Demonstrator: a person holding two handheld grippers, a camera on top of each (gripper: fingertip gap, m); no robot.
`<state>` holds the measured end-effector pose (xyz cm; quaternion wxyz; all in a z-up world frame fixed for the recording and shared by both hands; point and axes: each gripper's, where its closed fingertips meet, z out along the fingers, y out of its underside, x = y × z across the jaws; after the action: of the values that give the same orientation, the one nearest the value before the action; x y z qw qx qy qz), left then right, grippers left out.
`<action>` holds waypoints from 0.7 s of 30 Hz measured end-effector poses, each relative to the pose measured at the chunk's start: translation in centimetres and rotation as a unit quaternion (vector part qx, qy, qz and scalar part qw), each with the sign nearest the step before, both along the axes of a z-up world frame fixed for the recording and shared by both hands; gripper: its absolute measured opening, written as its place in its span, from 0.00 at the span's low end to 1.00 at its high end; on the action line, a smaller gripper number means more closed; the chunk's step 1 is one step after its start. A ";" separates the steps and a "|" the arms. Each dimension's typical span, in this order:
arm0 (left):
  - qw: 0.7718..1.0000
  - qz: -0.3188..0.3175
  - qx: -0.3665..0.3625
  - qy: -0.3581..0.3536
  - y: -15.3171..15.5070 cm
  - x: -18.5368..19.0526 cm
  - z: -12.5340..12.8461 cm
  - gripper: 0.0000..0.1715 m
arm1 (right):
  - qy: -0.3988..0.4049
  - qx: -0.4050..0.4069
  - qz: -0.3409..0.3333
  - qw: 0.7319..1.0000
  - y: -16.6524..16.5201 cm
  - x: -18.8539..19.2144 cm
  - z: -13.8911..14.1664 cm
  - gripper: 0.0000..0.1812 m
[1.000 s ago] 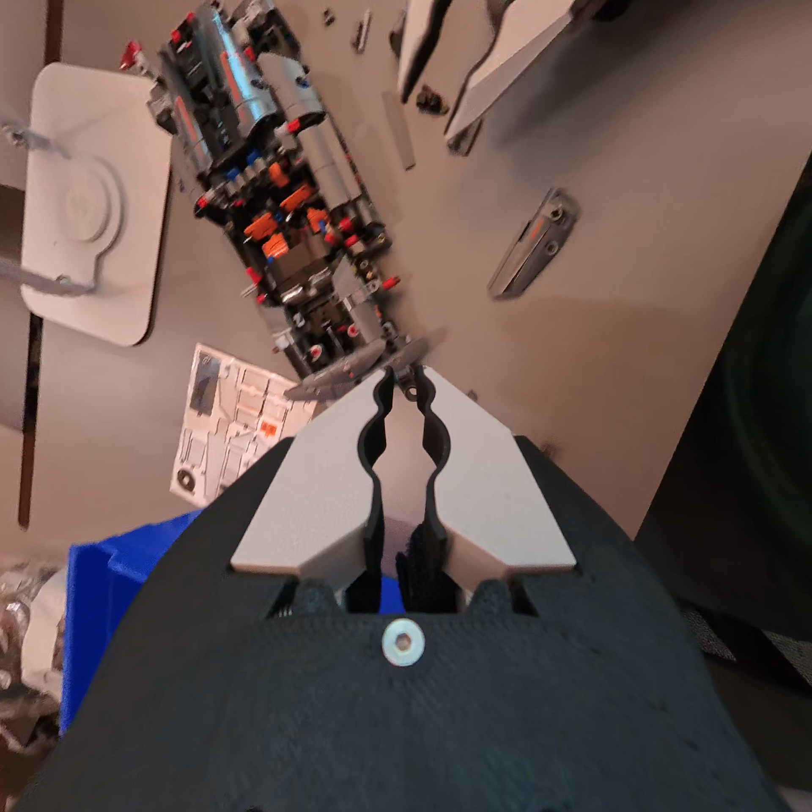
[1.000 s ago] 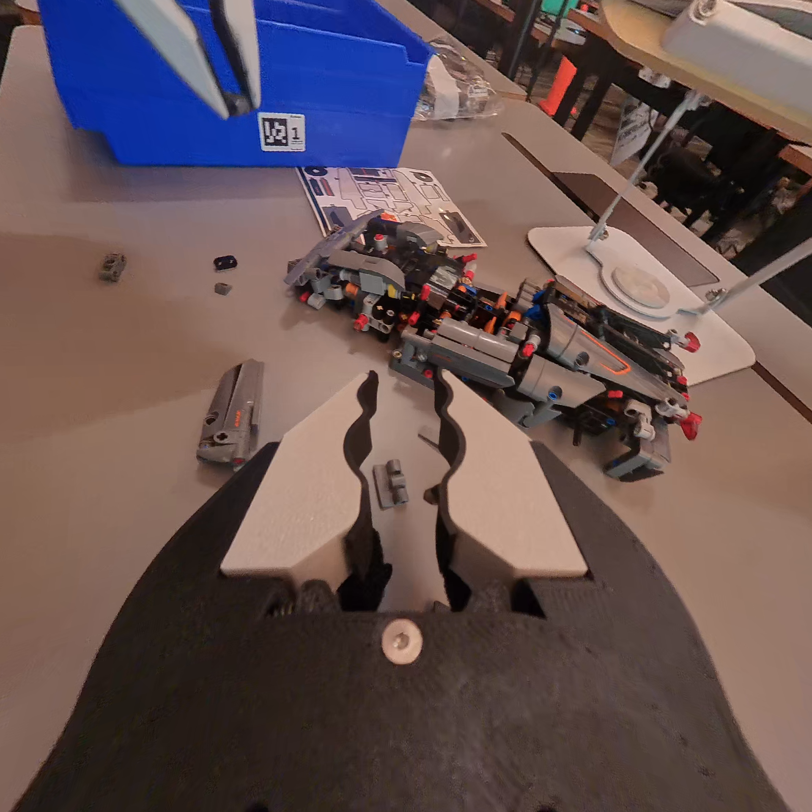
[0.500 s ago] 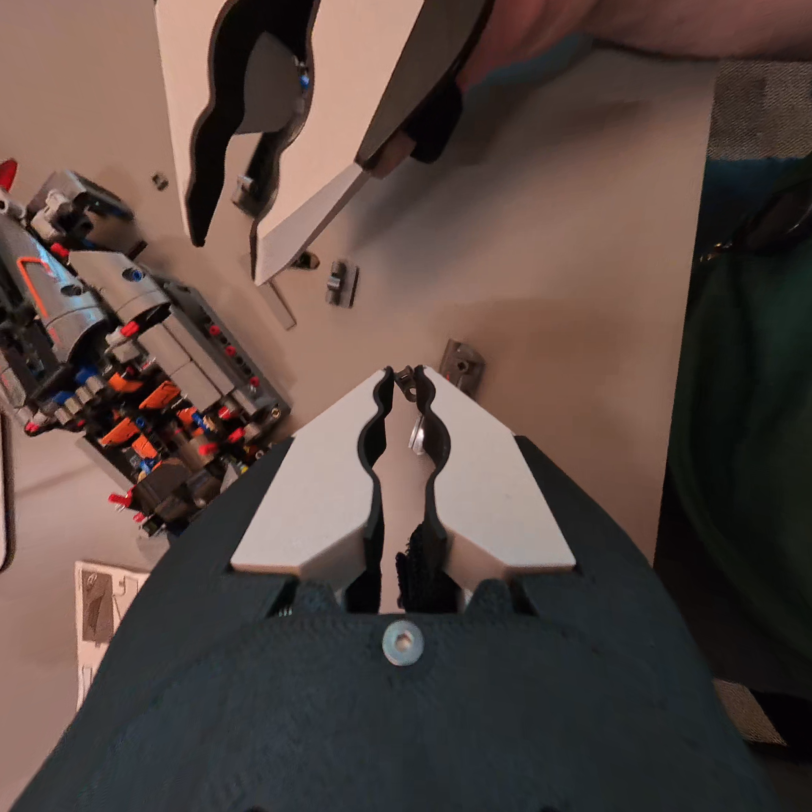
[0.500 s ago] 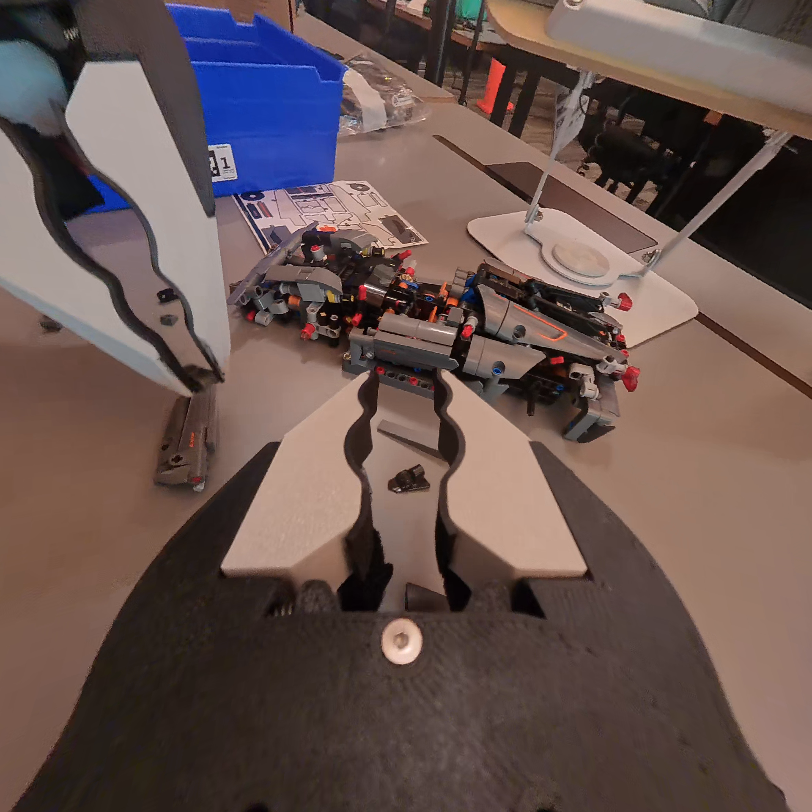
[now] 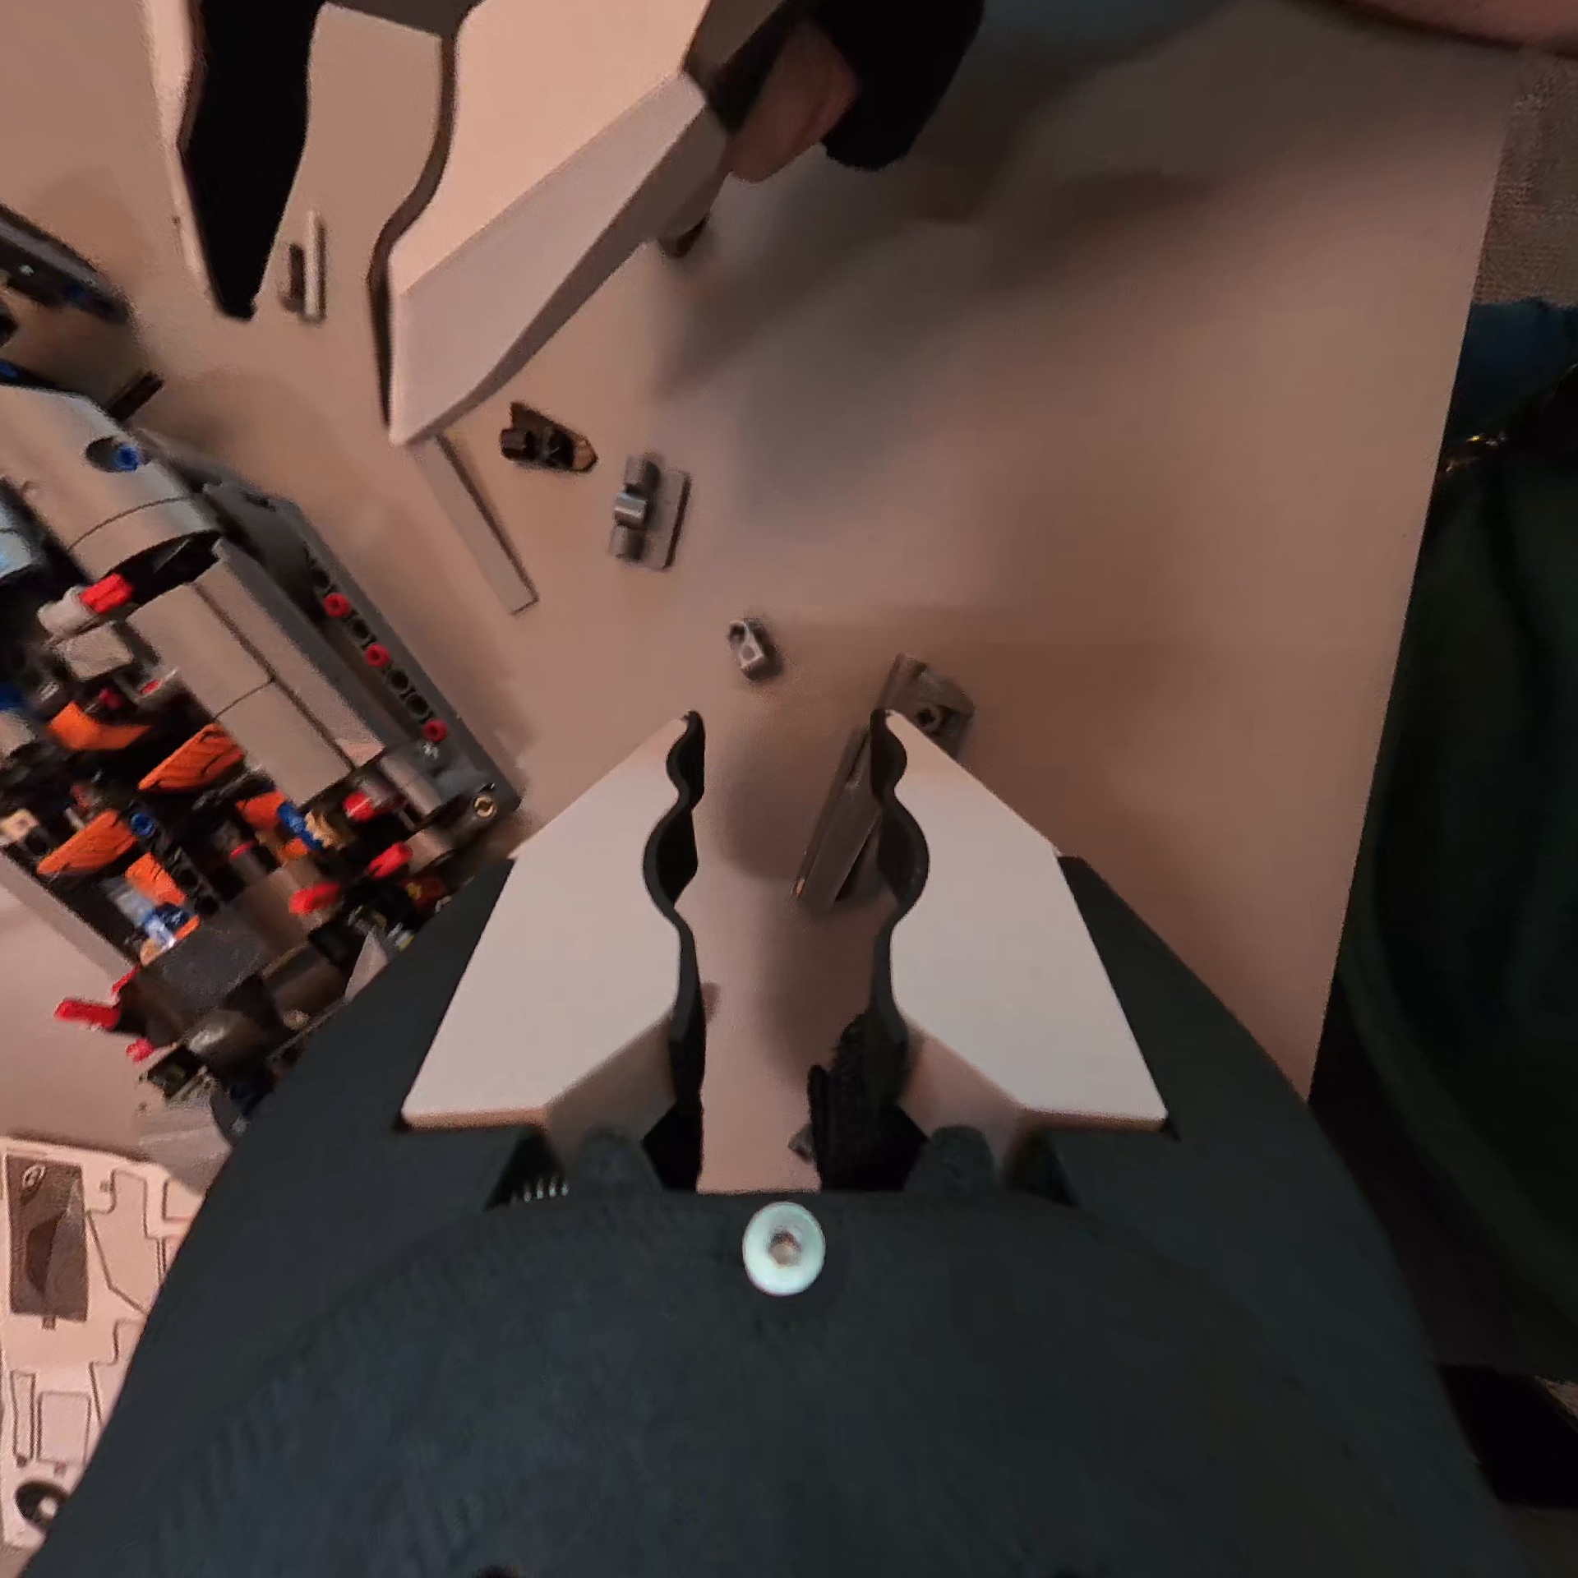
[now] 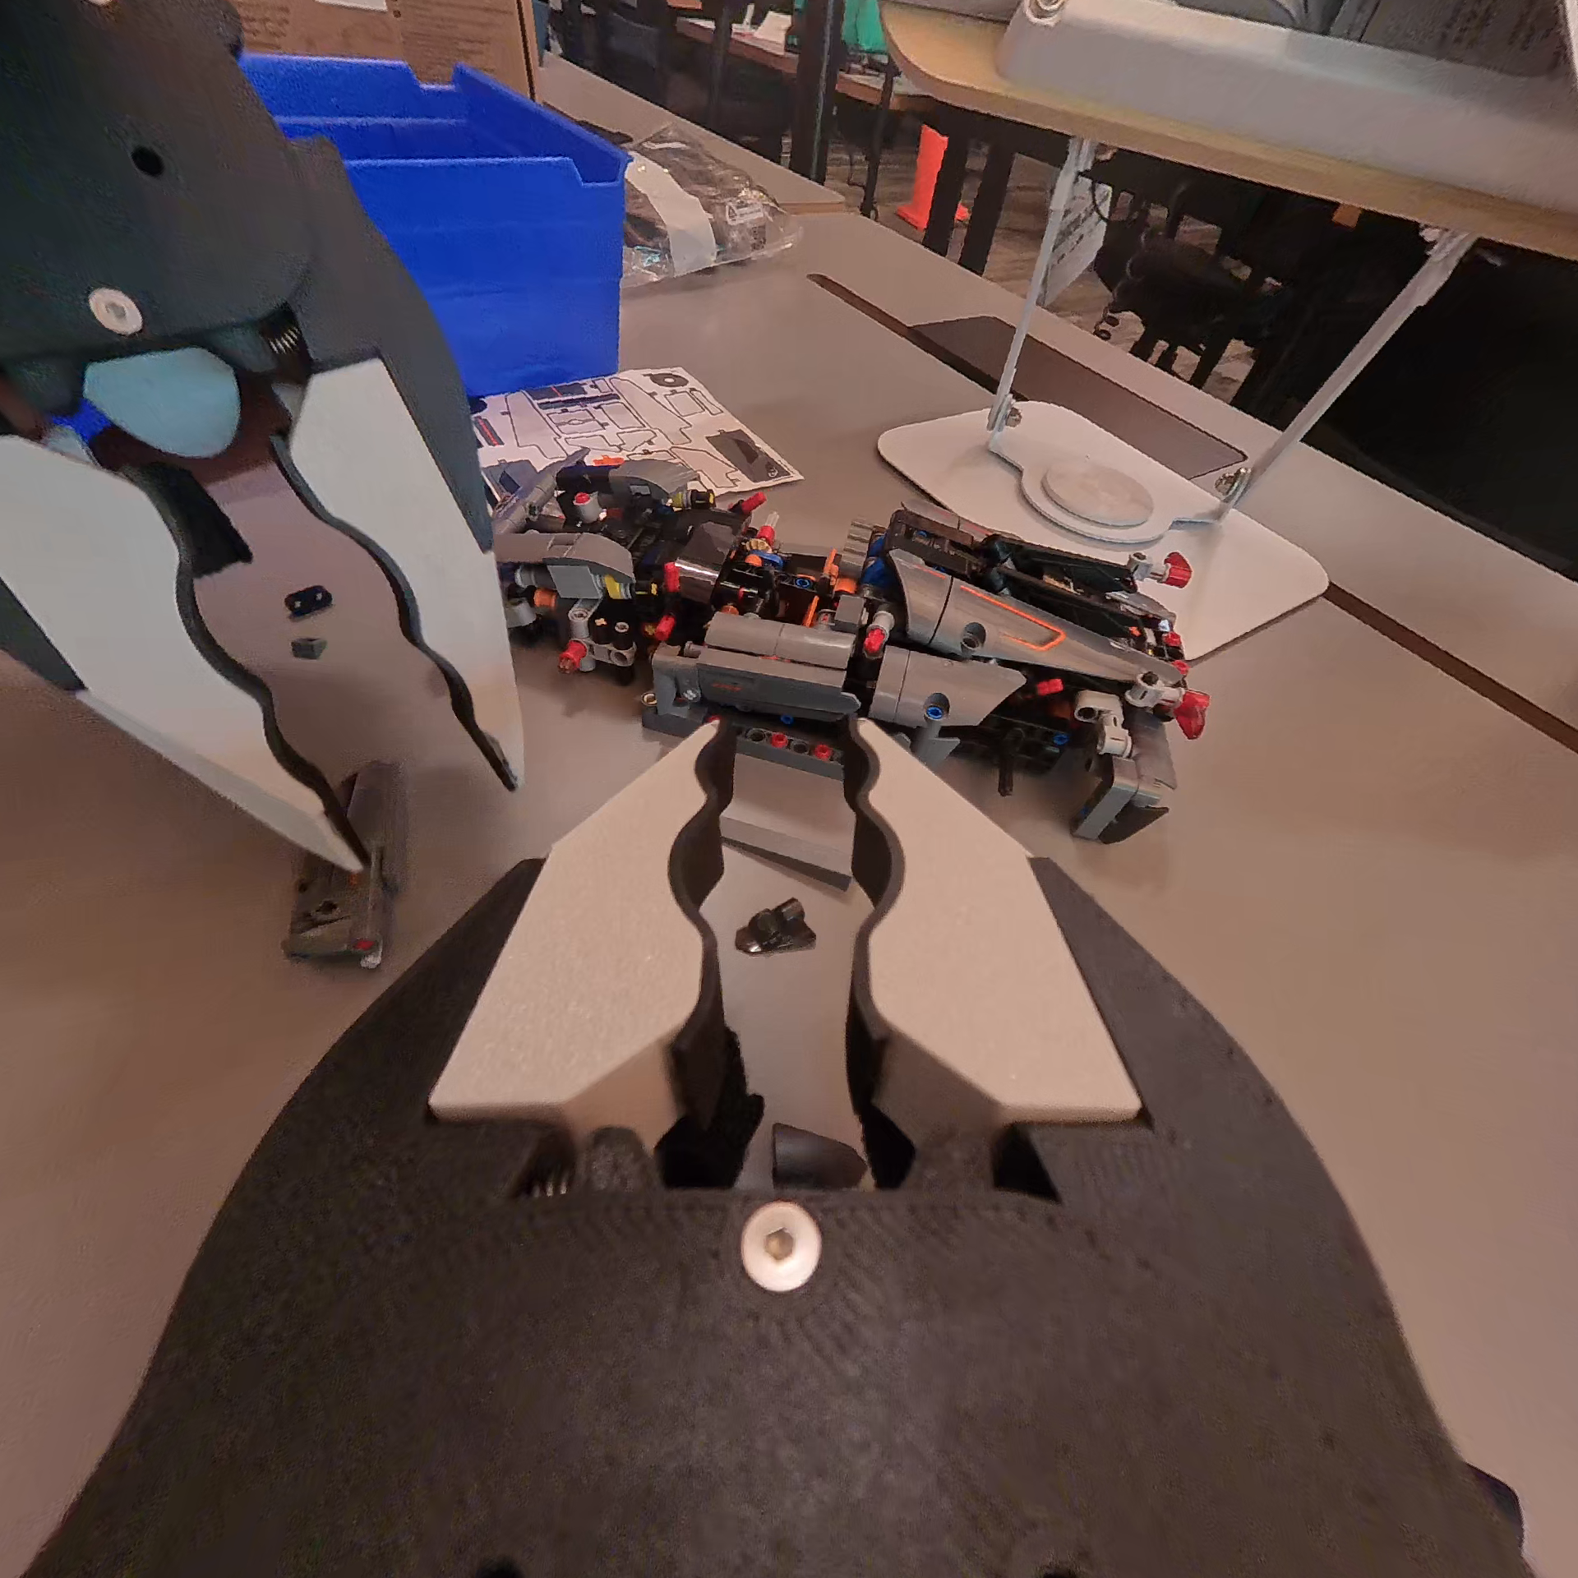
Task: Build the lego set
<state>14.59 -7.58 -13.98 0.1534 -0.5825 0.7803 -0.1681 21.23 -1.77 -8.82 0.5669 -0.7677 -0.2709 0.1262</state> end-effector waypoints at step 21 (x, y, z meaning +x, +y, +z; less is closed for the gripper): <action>0.995 0.060 0.023 -0.081 1.3 -3.0 3.5 0.11 | 0.125 0.158 -0.253 0.946 -3.4 15.6 9.8 0.00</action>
<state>11.58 -6.29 -10.47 0.2388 -0.6089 0.7329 -0.1871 36.84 -5.22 0.99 0.7231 -0.6900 -0.0113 0.0290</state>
